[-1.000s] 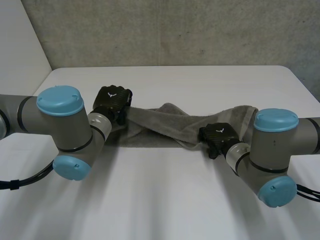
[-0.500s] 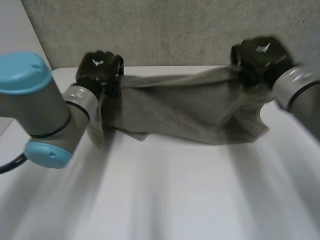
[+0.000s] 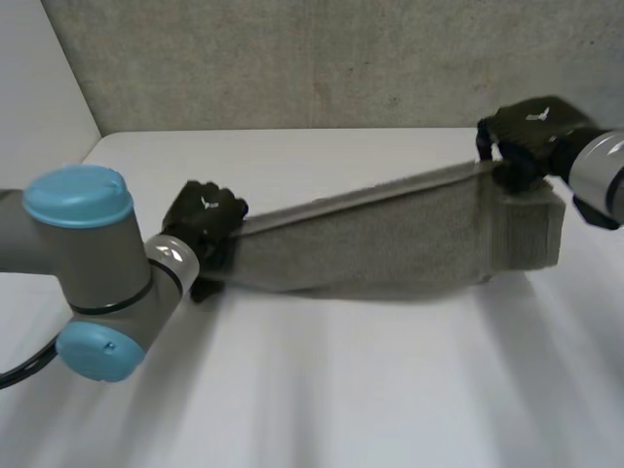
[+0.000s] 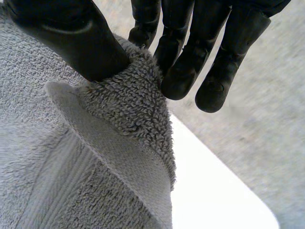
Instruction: Fold the towel.
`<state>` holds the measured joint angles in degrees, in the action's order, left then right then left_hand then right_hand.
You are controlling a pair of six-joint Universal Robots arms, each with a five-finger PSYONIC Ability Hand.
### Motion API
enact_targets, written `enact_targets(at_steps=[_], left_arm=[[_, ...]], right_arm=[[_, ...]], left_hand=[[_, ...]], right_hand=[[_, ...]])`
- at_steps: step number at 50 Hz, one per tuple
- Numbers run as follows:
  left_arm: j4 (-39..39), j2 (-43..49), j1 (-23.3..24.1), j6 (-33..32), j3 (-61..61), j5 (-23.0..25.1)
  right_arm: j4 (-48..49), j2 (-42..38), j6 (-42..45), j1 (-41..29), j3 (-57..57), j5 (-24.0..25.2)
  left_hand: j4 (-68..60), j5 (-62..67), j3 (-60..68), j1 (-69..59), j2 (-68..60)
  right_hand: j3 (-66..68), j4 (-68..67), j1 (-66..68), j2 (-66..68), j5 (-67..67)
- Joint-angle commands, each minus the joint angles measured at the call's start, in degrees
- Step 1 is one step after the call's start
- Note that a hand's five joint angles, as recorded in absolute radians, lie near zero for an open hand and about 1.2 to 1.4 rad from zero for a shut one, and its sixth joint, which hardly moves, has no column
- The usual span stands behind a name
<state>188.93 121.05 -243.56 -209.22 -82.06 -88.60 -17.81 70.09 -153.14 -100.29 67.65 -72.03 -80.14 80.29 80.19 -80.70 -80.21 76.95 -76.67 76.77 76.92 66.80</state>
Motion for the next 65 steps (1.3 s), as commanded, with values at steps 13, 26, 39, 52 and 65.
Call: enact_targets(at_steps=[13, 26, 39, 52, 65], left_arm=[[20.2, 8.86, -2.71, -9.36, 26.14, -0.25], [29.58, -2.22, -3.06, 2.32, 19.77, 0.1], [17.63, -3.19, -4.9, 1.37, -2.64, 0.36], [13.66, -3.37, -4.21, -9.1, -17.17, 3.08], [16.02, -1.43, -5.61, -9.18, -16.29, 2.91]], right_arm=[[36.53, -12.37, 4.78, -4.12, -11.58, -8.92], [41.15, -2.77, 3.11, -3.86, -2.35, -4.09], [14.49, -2.16, 4.78, -2.9, 9.85, 3.65], [12.8, -0.31, 10.58, 1.32, 23.85, 2.68], [13.94, -0.84, 10.58, 2.73, 26.66, 2.95]], left_hand=[[3.82, -13.96, -3.87, 4.38, 3.89], [3.82, -13.96, -3.87, 4.38, 3.89], [3.99, -14.13, -4.04, 4.54, 4.06], [11.39, -21.53, -11.44, 11.94, 11.46], [40.65, -50.79, -40.69, 41.2, 40.72]], right_hand=[[3.05, -3.33, 3.23, 3.08, 3.2], [3.05, -3.33, 3.23, 3.08, 3.2], [3.05, -3.33, 3.23, 3.08, 3.2], [3.05, -3.33, 3.23, 3.08, 3.2], [3.05, -3.33, 3.23, 3.08, 3.2]])
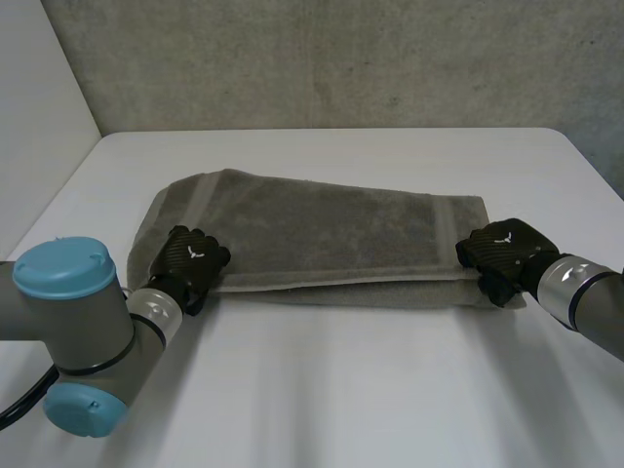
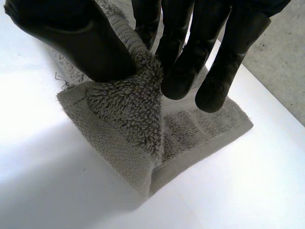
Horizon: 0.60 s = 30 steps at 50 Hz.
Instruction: Fold the towel.
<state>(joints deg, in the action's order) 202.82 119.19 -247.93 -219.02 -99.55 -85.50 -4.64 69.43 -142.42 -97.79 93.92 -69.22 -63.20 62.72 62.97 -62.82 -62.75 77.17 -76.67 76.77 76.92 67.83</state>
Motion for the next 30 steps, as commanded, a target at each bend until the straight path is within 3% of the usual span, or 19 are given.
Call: enact_targets(at_steps=[1, 16, 30], left_arm=[[2.14, 0.43, -1.24, 0.61, 1.2, -0.2], [3.02, -0.01, -5.28, 0.26, -0.12, -0.55], [2.75, -0.19, -9.06, 0.08, -0.39, -0.55]], right_arm=[[0.77, -0.18, -0.14, 0.24, 0.39, 0.13], [2.44, 0.17, -0.58, 5.68, -0.22, -0.48], [2.44, 0.17, -0.58, 6.3, -0.31, -0.66]], left_hand=[[23.71, -33.24, -23.48, 23.34, 23.27], [24.55, -34.08, -24.32, 24.18, 24.11], [22.71, -32.23, -22.48, 22.33, 22.26]], right_hand=[[2.83, -3.33, 3.23, 3.08, 2.17], [2.83, -3.33, 3.23, 3.08, 2.17], [2.83, -3.33, 3.23, 3.08, 2.17]])
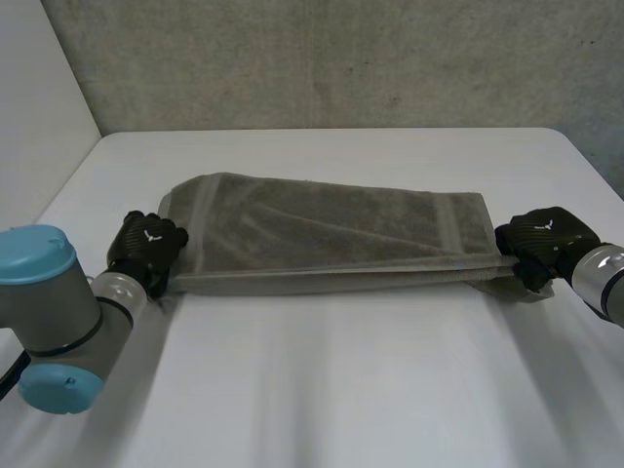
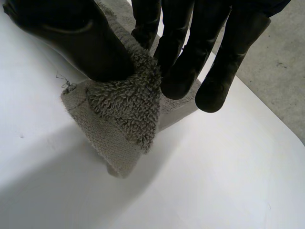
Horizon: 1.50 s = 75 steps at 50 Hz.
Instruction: Fold the towel.
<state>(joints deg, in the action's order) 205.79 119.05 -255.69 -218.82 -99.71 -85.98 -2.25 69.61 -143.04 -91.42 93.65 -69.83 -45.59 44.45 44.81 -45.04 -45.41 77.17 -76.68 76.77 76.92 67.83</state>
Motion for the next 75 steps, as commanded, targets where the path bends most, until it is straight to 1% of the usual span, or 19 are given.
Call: enact_targets(at_steps=[1, 6, 8, 15, 25, 33, 36, 47, 57, 60, 63, 65, 66, 68, 70, 71, 73, 74, 75], left_arm=[[-0.21, -0.05, -1.31, -0.11, -0.23, -0.07], [-0.3, -0.84, -1.83, -0.11, -0.31, 0.11], [-0.82, -3.02, -2.53, 0.24, -0.58, 0.29], [-1.97, -7.16, -2.8, 0.94, -0.49, 0.2], [-5.04, -21.58, -3.42, 7.27, 2.76, 2.48], [-12.51, -26.41, -5.17, 9.64, 5.93, 6.52], [-12.87, -26.32, -5.17, 9.38, 6.01, 6.88], [-13.48, -11.3, -4.38, 9.12, 15.77, 6.53], [-14.71, 7.58, -1.93, 8.16, 35.08, 6.0], [-14.63, 9.36, -1.66, 7.54, 38.18, 5.91], [-13.83, 11.47, -1.31, 7.1, 44.86, 5.3], [-9.47, 11.56, -0.96, 7.97, 50.9, 3.02], [-9.44, 11.56, -0.96, 7.97, 50.93, 3.01], [-2.44, 9.64, -0.17, 11.99, 52.77, 1.52], [0.46, 7.45, -0.34, 15.32, 52.68, 1.08], [0.49, 7.43, -0.34, 15.36, 52.68, 1.08], [1.72, 3.49, -0.87, 24.1, 52.25, 0.64], [1.72, 3.47, -0.87, 24.15, 52.24, 0.64], [1.03, 2.08, -1.04, 28.85, 51.29, 0.81]], right_arm=[[0.06, 0.0, 0.04, -0.07, -0.04, -0.04], [-0.03, -0.09, -0.05, 0.01, -0.04, -0.04], [-0.12, -0.09, -0.14, -0.07, 0.05, 0.05], [-0.21, 1.67, -0.4, -0.25, -0.13, -0.04], [-1.7, 14.94, -2.42, -0.34, -4.7, 0.4], [-18.29, 17.66, -4.09, 0.1, -16.64, 2.85], [-19.72, 17.13, -3.56, 0.19, -17.88, 4.0], [-21.21, 2.63, -0.4, -0.78, -27.73, 2.95], [-21.22, -17.82, 5.47, -6.74, -42.56, -6.8], [-20.6, -19.96, 7.6, -7.54, -45.39, -8.13], [-14.45, -22.07, 9.0, -8.69, -51.11, -10.94], [-1.16, -21.02, 8.39, -9.56, -52.34, -12.25], [-1.09, -21.01, 8.39, -9.57, -52.34, -12.26], [14.92, -16.47, 6.12, -9.74, -48.41, -12.87], [21.44, -12.26, 4.1, -9.74, -45.16, -12.87], [21.5, -12.22, 4.08, -9.74, -45.13, -12.87], [25.1, -5.13, 1.2, -9.48, -40.23, -12.26], [25.11, -5.1, 1.18, -9.48, -40.21, -12.26], [23.97, -4.49, 0.49, -9.39, -39.16, -12.0]], left_hand=[[5.09, -13.95, -4.31, 4.54, 4.92], [-10.38, 1.52, 11.16, -10.93, -10.56], [-34.31, 25.45, 35.09, -34.86, -34.49], [-34.41, 25.55, 35.19, -34.96, -34.59], [-34.41, 25.55, 35.19, -34.96, -34.59], [-34.41, 25.55, 35.19, -34.96, -34.59], [-34.41, 25.55, 35.19, -34.96, -34.59], [-34.41, 25.55, 35.19, -34.96, -34.59], [-34.41, 25.55, 35.19, -34.96, -34.59], [-34.41, 25.55, 35.19, -34.96, -34.59], [-34.41, 25.55, 35.19, -34.96, -34.59], [-34.41, 25.55, 35.19, -34.96, -34.59], [-34.41, 25.55, 35.19, -34.96, -34.59], [-34.41, 25.55, 35.19, -34.96, -34.59], [-34.41, 25.55, 35.19, -34.96, -34.59], [-34.41, 25.55, 35.19, -34.96, -34.59], [-34.41, 25.55, 35.19, -34.96, -34.59], [-34.41, 25.55, 35.19, -34.96, -34.59], [-34.41, 25.55, 35.19, -34.96, -34.59]], right_hand=[[2.83, -3.32, 3.23, 3.08, 2.17], [2.83, -3.32, 3.23, 3.08, 2.17], [2.83, -3.32, 3.23, 3.08, 2.17], [2.83, -3.32, 3.23, 3.08, 2.17], [2.83, -3.32, 3.23, 3.08, 2.17], [2.83, -3.32, 3.23, 3.08, 2.17], [2.83, -3.32, 3.23, 3.08, 2.17], [2.83, -3.32, 3.23, 3.08, 2.17], [2.83, -3.32, 3.23, 3.08, 2.17], [2.83, -3.32, 3.23, 3.08, 2.17], [2.83, -3.32, 3.23, 3.08, 2.17], [2.83, -3.32, 3.23, 3.08, 2.17], [2.83, -3.32, 3.23, 3.08, 2.17], [2.83, -3.32, 3.23, 3.08, 2.17], [2.83, -3.32, 3.23, 3.08, 2.17], [2.83, -3.32, 3.23, 3.08, 2.17], [2.83, -3.32, 3.23, 3.08, 2.17], [2.83, -3.32, 3.23, 3.08, 2.17], [2.83, -3.32, 3.23, 3.08, 2.17]])
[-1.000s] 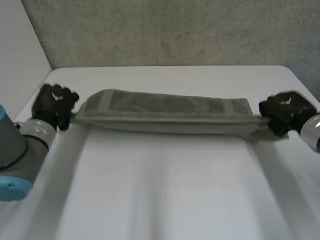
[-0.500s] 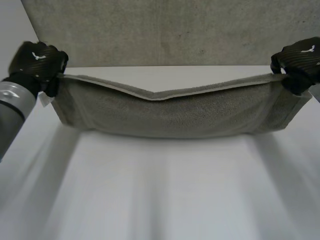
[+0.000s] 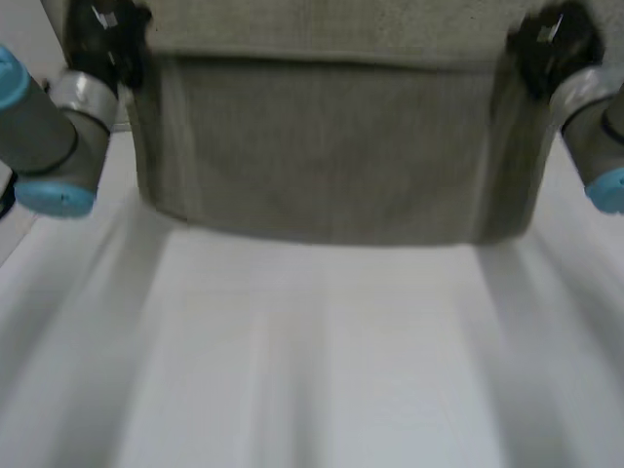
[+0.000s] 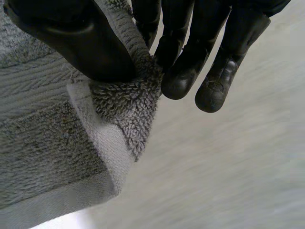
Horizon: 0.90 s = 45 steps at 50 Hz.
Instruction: Fold the towel.
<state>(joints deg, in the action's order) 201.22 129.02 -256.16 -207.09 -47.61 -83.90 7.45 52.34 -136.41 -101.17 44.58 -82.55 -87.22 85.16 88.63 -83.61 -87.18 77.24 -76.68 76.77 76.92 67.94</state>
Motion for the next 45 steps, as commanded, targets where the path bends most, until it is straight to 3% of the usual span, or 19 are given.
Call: enact_targets(at_steps=[1, 4, 9, 15, 18, 23, 25, 29, 37, 45], left_arm=[[4.81, -8.86, -1.01, 20.9, -2.04, -0.92], [3.92, -9.4, -1.54, 23.22, -3.72, -0.65], [2.42, -10.71, -2.07, 23.58, -14.41, 1.63], [1.99, -10.54, -2.86, 23.05, -22.97, 2.69], [2.25, -10.54, -3.03, 20.5, -29.74, 2.95], [2.51, -10.63, -3.12, 12.06, -39.14, 4.62], [2.43, -10.89, -3.47, 5.42, -44.3, 6.46], [2.42, -12.3, -4.35, 0.02, -48.81, 8.05], [1.81, -22.05, -7.51, -3.41, -55.49, 10.25], [-2.15, -36.38, -13.23, -3.32, -60.41, 11.3]], right_arm=[[12.0, 13.13, -6.58, 0.44, 10.7, 1.07], [8.28, 13.31, -6.59, 0.53, 11.23, 1.69], [-7.51, 12.88, -6.15, 0.27, 15.08, 6.08], [-10.26, 12.79, -5.88, 0.8, 22.92, 7.67], [-10.09, 12.52, -5.44, 0.97, 28.81, 7.76], [-10.0, 11.73, -3.6, 1.5, 36.02, 8.28], [-10.0, 11.91, -2.11, 2.38, 39.78, 8.46], [-10.7, 13.4, -1.14, 3.17, 41.91, 8.37], [-14.57, 24.74, -1.23, 6.25, 46.04, 8.72], [-27.05, 36.16, -0.7, 10.29, 45.77, 13.12]], left_hand=[[7.22, -15.16, -8.63, 3.61, 7.18], [7.22, -15.16, -8.63, 3.61, 7.18], [7.22, -15.16, -8.63, 3.61, 7.18], [7.22, -15.16, -8.63, 3.61, 7.18], [7.22, -15.16, -8.63, 3.61, 7.18], [7.22, -15.16, -8.63, 3.61, 7.18], [7.22, -15.16, -8.63, 3.61, 7.18], [7.22, -15.16, -8.63, 3.61, 7.18], [7.22, -15.16, -8.63, 3.61, 7.18], [7.22, -15.16, -8.63, 3.61, 7.18]], right_hand=[[2.76, -3.32, 3.23, 3.08, 2.06], [2.76, -3.32, 3.23, 3.08, 2.06], [2.76, -3.32, 3.23, 3.08, 2.06], [2.76, -3.32, 3.23, 3.08, 2.06], [2.76, -3.32, 3.23, 3.08, 2.06], [2.76, -3.32, 3.23, 3.08, 2.06], [2.76, -3.32, 3.23, 3.08, 2.06], [2.76, -3.32, 3.23, 3.08, 2.06], [2.76, -3.32, 3.23, 3.08, 2.06], [2.76, -3.32, 3.23, 3.08, 2.06]])
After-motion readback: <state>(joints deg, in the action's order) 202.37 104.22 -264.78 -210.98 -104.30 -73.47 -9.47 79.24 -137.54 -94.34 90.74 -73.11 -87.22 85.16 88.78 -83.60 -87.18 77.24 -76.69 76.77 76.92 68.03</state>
